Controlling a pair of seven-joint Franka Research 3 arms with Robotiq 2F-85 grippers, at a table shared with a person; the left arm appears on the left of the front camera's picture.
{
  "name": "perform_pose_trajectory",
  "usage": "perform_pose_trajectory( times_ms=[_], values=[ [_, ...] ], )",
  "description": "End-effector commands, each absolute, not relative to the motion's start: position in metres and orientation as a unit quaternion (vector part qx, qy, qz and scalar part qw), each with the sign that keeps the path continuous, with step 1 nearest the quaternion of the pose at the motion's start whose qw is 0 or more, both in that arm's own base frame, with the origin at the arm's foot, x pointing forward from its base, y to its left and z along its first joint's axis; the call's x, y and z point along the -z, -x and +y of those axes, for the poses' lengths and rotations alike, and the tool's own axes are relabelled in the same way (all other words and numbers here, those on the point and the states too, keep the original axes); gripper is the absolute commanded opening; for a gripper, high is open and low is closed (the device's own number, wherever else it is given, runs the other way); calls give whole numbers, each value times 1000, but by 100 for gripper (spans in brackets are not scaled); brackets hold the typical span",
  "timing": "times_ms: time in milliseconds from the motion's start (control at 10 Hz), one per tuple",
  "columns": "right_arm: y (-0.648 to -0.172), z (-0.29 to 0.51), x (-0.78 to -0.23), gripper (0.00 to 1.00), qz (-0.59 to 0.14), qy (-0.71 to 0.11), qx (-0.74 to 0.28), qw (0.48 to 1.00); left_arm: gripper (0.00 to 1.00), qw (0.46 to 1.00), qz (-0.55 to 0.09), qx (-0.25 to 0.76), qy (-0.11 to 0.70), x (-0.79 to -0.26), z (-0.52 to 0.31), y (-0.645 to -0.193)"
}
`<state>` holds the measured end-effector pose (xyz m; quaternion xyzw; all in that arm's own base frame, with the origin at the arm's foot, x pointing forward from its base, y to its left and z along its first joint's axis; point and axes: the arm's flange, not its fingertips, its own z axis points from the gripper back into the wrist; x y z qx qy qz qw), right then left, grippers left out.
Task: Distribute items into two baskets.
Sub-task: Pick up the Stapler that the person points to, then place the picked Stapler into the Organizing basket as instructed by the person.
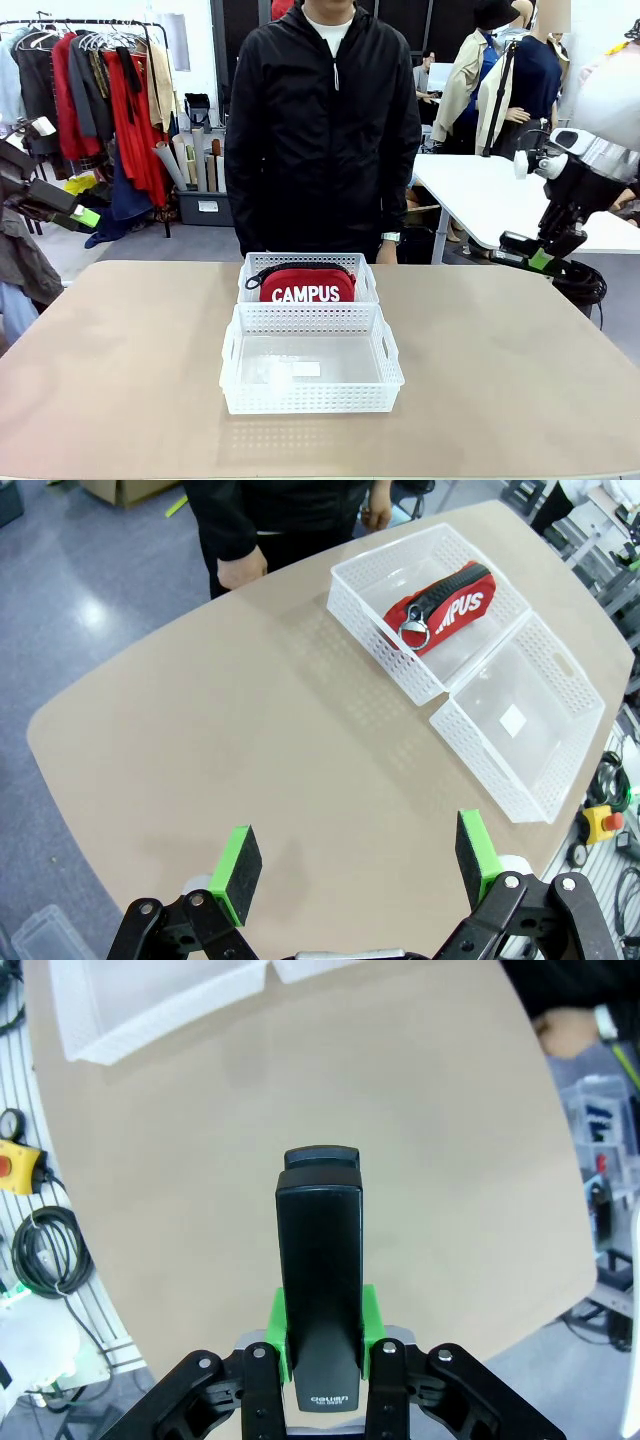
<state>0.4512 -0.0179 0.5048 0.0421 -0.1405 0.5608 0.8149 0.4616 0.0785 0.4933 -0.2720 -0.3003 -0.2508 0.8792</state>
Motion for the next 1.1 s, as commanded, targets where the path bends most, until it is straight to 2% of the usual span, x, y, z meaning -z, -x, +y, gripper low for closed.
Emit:
perform_pose_trajectory(
  times_ms=[0,200,300,1000],
  values=[
    [-437,-15,-512,4,-165,-32,-575,801,100,879,-303,246,274,-493,78,-461],
    [-431,-11,-524,4,-176,-14,-599,781,100,879,-303,246,274,-493,78,-461],
    [-439,-9,-517,4,-154,-36,-570,806,100,879,-303,246,274,-493,78,-461],
    [-439,-9,-517,4,-154,-36,-570,806,100,879,-303,246,274,-493,78,-461]
  ],
)
